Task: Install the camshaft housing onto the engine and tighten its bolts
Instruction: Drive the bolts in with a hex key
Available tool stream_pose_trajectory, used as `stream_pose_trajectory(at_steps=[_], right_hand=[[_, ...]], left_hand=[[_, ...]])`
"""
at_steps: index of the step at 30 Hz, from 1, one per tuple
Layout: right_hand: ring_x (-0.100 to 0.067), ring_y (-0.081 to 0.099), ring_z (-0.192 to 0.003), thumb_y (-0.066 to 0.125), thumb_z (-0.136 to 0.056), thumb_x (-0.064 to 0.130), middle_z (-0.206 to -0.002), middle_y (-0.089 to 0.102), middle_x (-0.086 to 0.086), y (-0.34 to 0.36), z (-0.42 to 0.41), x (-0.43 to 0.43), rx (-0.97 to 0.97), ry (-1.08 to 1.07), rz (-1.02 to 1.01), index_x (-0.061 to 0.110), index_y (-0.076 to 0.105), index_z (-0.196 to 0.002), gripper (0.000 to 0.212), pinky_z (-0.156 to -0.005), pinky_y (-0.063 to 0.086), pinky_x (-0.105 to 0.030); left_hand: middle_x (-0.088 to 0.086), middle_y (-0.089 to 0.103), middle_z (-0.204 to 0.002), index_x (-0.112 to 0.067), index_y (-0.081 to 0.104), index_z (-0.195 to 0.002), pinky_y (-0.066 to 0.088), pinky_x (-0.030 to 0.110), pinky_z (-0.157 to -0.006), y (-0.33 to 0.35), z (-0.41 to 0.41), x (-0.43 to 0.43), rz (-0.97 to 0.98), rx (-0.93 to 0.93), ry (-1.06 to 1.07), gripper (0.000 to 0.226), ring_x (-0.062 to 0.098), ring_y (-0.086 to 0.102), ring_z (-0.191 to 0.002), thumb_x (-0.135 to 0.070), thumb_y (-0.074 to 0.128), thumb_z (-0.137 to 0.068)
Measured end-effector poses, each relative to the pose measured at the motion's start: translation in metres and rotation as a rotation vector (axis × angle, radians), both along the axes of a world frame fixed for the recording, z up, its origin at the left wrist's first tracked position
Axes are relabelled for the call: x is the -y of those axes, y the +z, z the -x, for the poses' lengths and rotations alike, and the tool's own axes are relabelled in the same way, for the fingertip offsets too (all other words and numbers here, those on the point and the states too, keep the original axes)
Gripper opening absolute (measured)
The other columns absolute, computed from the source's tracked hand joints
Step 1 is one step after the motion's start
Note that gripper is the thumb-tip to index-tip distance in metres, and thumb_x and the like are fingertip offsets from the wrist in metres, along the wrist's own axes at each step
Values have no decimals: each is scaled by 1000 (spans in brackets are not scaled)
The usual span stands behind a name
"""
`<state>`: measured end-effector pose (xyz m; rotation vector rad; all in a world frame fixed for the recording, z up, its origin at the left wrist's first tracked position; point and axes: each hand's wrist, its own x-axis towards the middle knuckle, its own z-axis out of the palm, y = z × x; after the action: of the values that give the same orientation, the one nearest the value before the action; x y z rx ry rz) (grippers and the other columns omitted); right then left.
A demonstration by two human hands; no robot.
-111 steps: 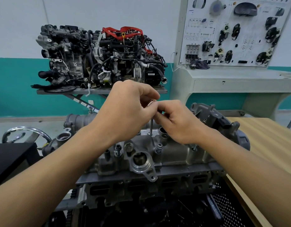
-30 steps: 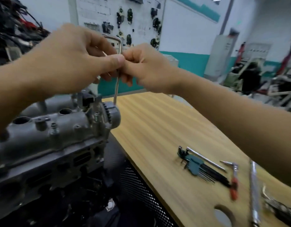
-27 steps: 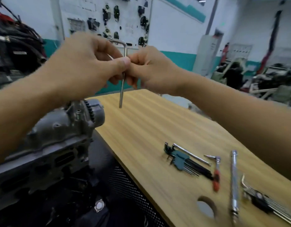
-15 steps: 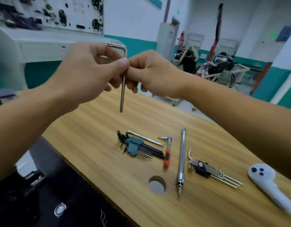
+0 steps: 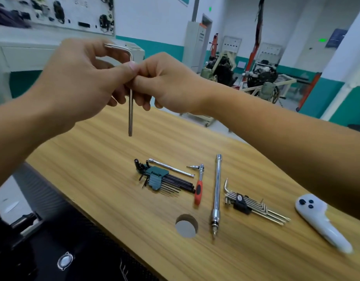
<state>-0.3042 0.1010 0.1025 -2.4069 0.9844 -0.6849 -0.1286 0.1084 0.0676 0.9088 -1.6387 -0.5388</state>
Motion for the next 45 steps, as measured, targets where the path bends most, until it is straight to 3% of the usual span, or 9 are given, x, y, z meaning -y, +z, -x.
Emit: stream_pose_trajectory(at_steps=[6,11,16,20,28,31,34,40,45], right_hand=[[-7,56,-57,47,-103,8,-68,62,-2,-10,-2,1,-11,0,-34,3,68,-89,26,-53,41,-11],[-7,56,-58,47,-103,7,-67,62,-1,-10,-10,-6,4,23,-44,4,68,-89,25,-53,41,-11],[-10,56,-60,47,-103,8,-71,62,-7,-4,-12,-12,19,40,-49,1,67,-89,26,-54,41,-12],[-10,56,-60,47,-104,9,-70,61,-7,2,-14,-18,36,50,-55,5,66,-87,26,-54,41,-12],[-8,55,-57,47,-103,7,-68,61,-5,2,-8,-31,30,78,-57,-2,68,-90,26,-53,41,-11],[-8,56,-57,47,-104,9,-68,61,-4,9,-12,-40,44,75,-60,5,66,-87,26,-53,41,-11],[-6,57,-56,47,-104,8,-66,62,-1,12,-14,-44,51,99,-33,2,66,-88,26,-53,42,-12],[-5,54,-53,46,-103,3,-60,60,3,-3,-3,-53,24,103,-70,11,64,-77,33,-52,41,-12],[-8,55,-55,47,-101,2,-62,61,-3,-16,14,-59,38,77,-103,-1,68,-86,26,-53,40,-11]], left_hand=[[-2,70,-64,-32,68,-88,54,24,-52,-7,-3,-4,-11,54,24,6,10,65,-56,-36,67,-93],[0,70,-65,-31,67,-88,54,24,-53,-5,-8,-13,-12,74,48,8,10,64,-56,-31,65,-96],[0,70,-64,-32,65,-89,56,30,-54,0,-8,-21,9,61,67,7,11,64,-54,-31,65,-96],[3,71,-67,-31,64,-88,55,26,-52,8,-11,-29,27,64,74,9,13,64,-54,-31,65,-96],[-9,69,-64,-32,63,-89,53,19,-50,8,-5,-47,64,101,81,7,7,63,-52,-31,62,-96],[-8,71,-67,-32,62,-89,52,18,-48,16,-7,-55,66,106,90,8,6,64,-53,-32,61,-97],[-13,69,-61,-34,60,-88,48,13,-44,16,-5,-60,82,80,98,10,4,61,-48,-33,60,-98],[-13,63,-53,-35,57,-85,48,22,-44,-4,7,-66,56,33,50,7,5,57,-46,-34,59,-92],[-9,62,-53,-42,62,-77,48,35,-53,-18,20,-66,-9,16,26,14,13,59,-48,-56,58,-75]])
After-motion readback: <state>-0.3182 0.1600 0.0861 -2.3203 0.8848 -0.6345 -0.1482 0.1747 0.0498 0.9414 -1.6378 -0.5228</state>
